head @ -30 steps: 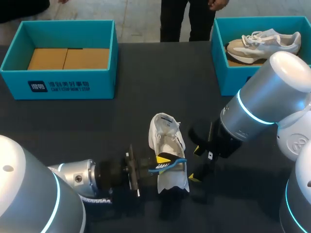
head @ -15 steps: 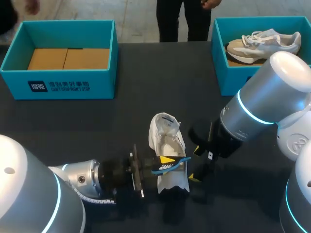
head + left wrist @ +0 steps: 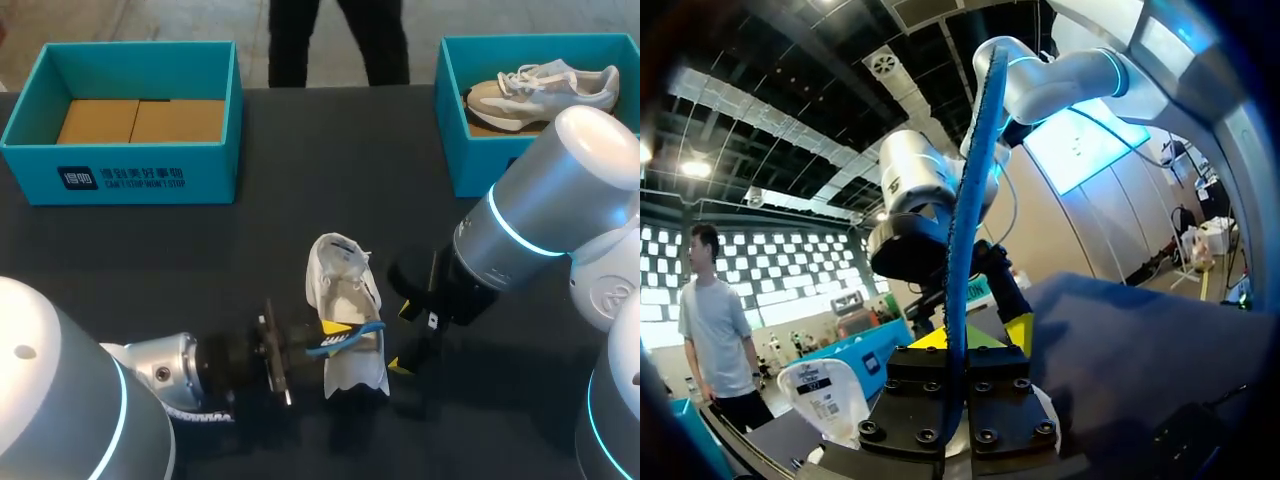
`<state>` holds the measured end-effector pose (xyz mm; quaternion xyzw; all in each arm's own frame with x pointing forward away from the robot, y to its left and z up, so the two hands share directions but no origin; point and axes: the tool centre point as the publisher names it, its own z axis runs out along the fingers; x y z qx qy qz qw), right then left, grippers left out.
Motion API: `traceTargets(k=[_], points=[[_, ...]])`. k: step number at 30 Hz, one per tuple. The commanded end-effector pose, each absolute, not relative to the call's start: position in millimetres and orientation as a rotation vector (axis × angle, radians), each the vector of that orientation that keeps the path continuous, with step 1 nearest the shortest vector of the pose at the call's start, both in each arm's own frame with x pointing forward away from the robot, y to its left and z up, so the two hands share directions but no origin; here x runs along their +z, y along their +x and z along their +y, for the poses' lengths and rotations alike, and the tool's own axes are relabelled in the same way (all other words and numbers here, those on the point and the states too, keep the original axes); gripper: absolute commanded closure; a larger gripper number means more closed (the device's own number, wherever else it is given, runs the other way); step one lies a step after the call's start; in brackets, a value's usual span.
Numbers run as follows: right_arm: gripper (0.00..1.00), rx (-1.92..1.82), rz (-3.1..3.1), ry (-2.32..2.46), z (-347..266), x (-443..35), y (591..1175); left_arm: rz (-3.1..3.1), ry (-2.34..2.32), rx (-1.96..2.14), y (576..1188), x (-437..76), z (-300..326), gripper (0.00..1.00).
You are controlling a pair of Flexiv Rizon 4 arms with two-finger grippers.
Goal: Take the shoe out of the shoebox, open the shoe tongue, remove and reinsert the insole, then place the shoe into the shoebox
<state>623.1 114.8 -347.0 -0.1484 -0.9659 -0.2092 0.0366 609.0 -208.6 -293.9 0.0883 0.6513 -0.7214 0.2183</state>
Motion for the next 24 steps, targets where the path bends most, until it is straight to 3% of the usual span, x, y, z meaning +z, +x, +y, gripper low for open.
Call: traceTargets(k=[1,24], points=[[0.00,-0.639,-2.969,-0.458,115.5,-347.0,621.6,1.817,0.237,-1.981,614.2,-295.0,-208.3,1.00],[0.00,-0.639,-2.969,-0.458,115.5,-347.0,621.6,1.831,0.318,-1.859,627.6,-313.3,-211.7,1.00]])
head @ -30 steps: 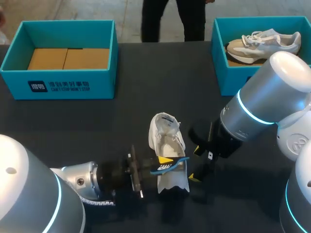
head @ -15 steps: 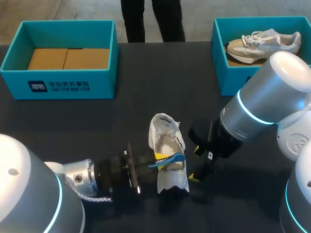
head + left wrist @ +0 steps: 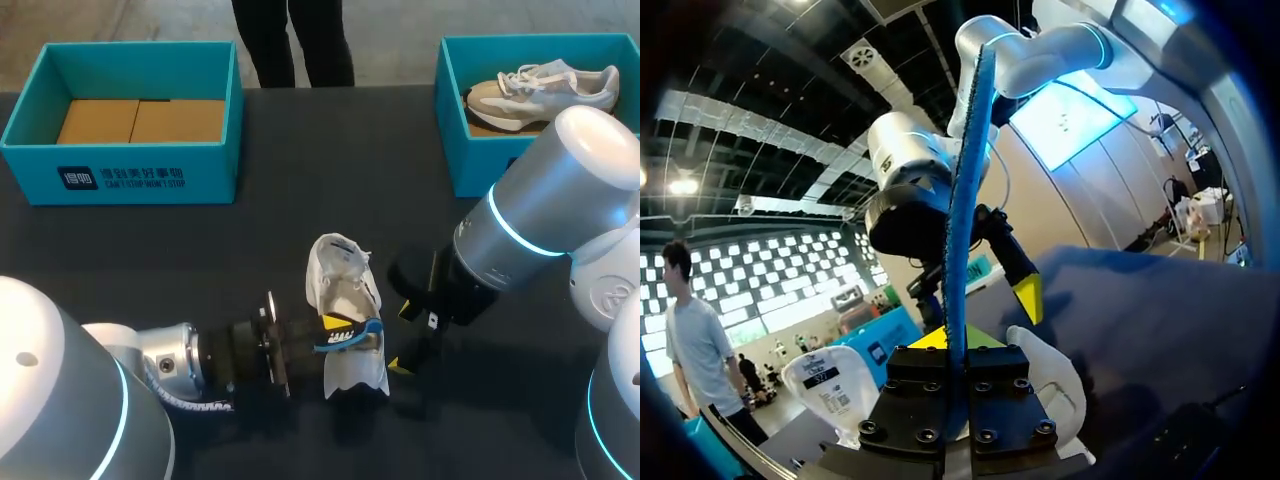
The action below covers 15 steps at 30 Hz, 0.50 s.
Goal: Take the shoe out of the shoebox, open the shoe tongue, remove and reinsert the insole, then place the shoe into the shoebox
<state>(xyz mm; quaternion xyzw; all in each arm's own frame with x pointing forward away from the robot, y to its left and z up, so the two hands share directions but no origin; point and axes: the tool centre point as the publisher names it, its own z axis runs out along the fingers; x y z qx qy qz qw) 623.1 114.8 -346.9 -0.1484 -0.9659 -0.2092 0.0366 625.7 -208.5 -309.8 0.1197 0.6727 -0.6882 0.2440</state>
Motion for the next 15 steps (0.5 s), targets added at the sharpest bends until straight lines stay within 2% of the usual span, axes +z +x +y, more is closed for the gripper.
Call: traceTargets(k=[1,15], points=[[0.00,-0.639,-2.969,-0.458,115.5,-347.0,621.6,1.830,0.320,-1.849,628.6,-314.5,-211.3,1.00],[0.00,-0.639,-2.969,-0.458,115.5,-347.0,621.6,1.853,0.378,-1.770,639.7,-330.9,-210.5,1.00]])
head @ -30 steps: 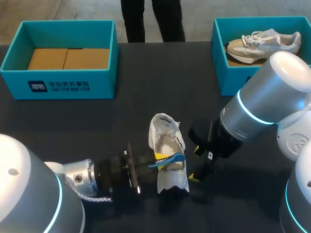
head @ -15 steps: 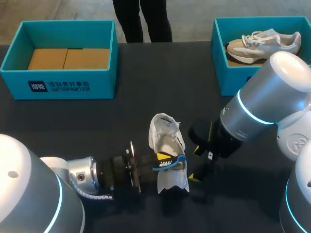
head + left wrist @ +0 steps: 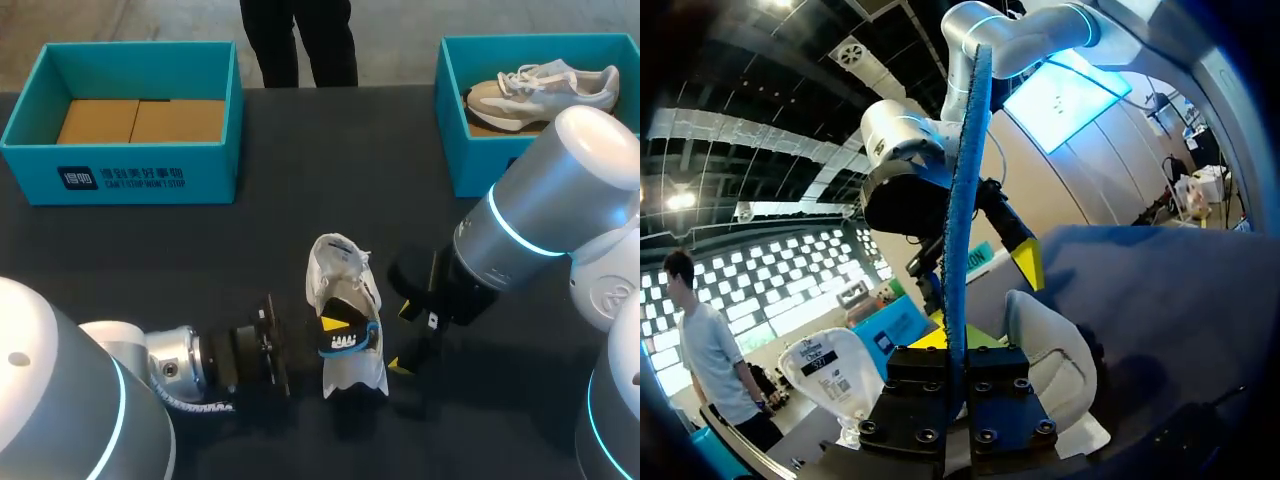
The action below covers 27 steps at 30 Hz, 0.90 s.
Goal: Take the shoe out of the shoebox, open the shoe tongue, remove and reinsert the insole, then place the shoe into the shoebox
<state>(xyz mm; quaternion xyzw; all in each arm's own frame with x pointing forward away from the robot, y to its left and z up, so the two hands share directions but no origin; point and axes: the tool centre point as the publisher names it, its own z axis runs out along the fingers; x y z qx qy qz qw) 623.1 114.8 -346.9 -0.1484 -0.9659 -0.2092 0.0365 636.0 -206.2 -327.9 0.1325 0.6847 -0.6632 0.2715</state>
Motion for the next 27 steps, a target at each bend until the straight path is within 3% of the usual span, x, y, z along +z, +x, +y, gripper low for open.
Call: traceTargets(k=[1,27], points=[[0.00,-0.639,-2.969,-0.458,115.5,-347.0,621.6,1.854,0.380,-1.771,640.5,-332.2,-211.0,1.00],[0.00,-0.639,-2.969,-0.458,115.5,-347.0,621.6,1.937,0.438,-1.640,642.6,-339.2,-208.0,1.00]])
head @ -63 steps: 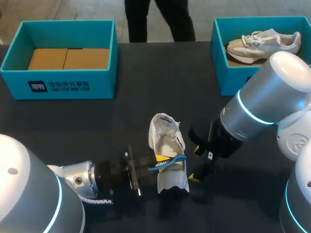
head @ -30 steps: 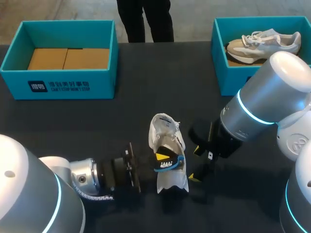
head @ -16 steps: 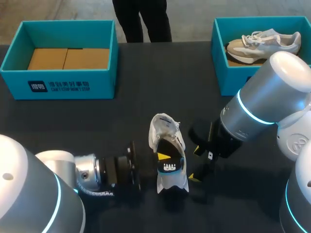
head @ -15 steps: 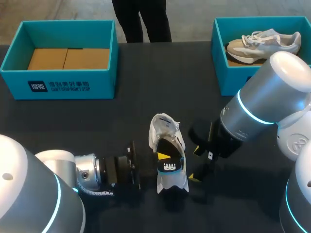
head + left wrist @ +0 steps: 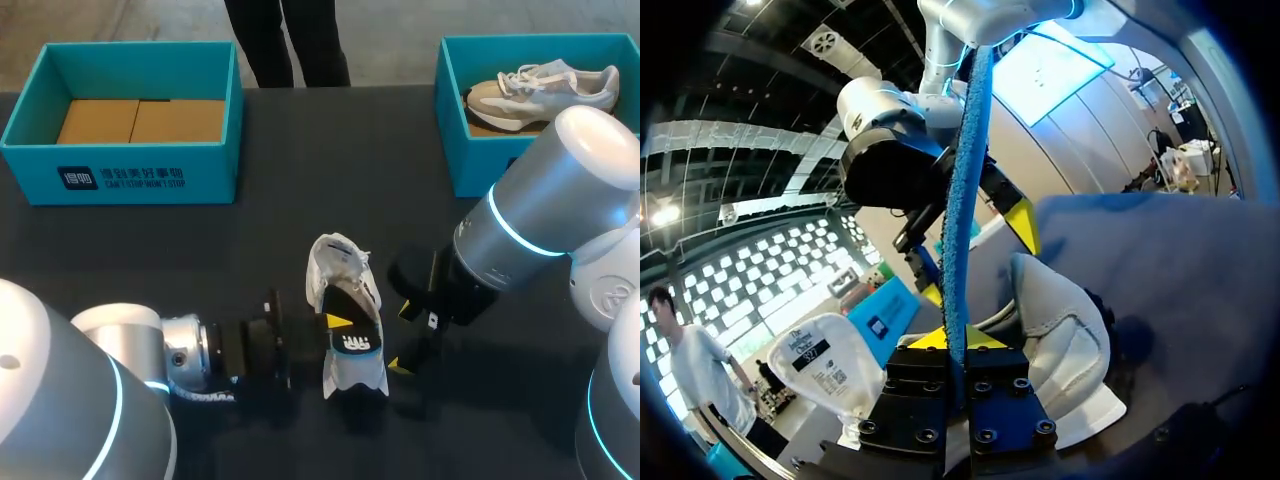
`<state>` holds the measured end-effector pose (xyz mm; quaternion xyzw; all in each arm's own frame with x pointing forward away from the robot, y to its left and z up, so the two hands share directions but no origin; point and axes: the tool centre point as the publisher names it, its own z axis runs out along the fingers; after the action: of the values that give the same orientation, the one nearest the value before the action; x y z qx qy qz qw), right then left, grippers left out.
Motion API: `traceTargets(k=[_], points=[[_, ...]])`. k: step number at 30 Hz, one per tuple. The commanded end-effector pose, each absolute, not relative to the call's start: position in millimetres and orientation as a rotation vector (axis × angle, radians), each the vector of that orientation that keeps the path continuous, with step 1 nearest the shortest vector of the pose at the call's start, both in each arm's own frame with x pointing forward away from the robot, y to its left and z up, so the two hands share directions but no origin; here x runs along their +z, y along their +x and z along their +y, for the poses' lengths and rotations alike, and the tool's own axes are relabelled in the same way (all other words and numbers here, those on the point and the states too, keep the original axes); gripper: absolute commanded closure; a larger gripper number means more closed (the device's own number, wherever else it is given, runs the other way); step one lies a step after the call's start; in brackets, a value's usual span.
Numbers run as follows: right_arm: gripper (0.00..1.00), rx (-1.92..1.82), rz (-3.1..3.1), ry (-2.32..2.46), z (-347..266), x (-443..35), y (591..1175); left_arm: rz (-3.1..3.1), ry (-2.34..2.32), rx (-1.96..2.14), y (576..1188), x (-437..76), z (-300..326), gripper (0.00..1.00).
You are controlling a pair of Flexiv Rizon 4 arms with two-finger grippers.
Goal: Take the shoe out of the shoebox, open the shoe tongue, remove and reinsert the insole, then place the shoe into the shoebox
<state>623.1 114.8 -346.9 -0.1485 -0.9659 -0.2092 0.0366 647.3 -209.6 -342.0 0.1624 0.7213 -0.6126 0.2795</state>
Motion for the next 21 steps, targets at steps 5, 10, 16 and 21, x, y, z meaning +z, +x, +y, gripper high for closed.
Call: traceTargets(k=[5,10,16,21], points=[[0.00,-0.639,-2.969,-0.458,115.5,-347.0,621.6,1.935,0.445,-1.653,638.9,-335.0,-206.6,0.80],[0.00,-0.639,-2.969,-0.458,115.5,-347.0,621.6,1.935,0.450,-1.661,635.2,-331.1,-203.9,0.72],[0.00,-0.639,-2.969,-0.458,115.5,-347.0,621.6,1.929,0.456,-1.667,632.3,-326.9,-198.5,0.69],[0.00,-0.639,-2.969,-0.458,115.5,-347.0,621.6,1.924,0.482,-1.660,626.9,-320.3,-195.5,0.69]])
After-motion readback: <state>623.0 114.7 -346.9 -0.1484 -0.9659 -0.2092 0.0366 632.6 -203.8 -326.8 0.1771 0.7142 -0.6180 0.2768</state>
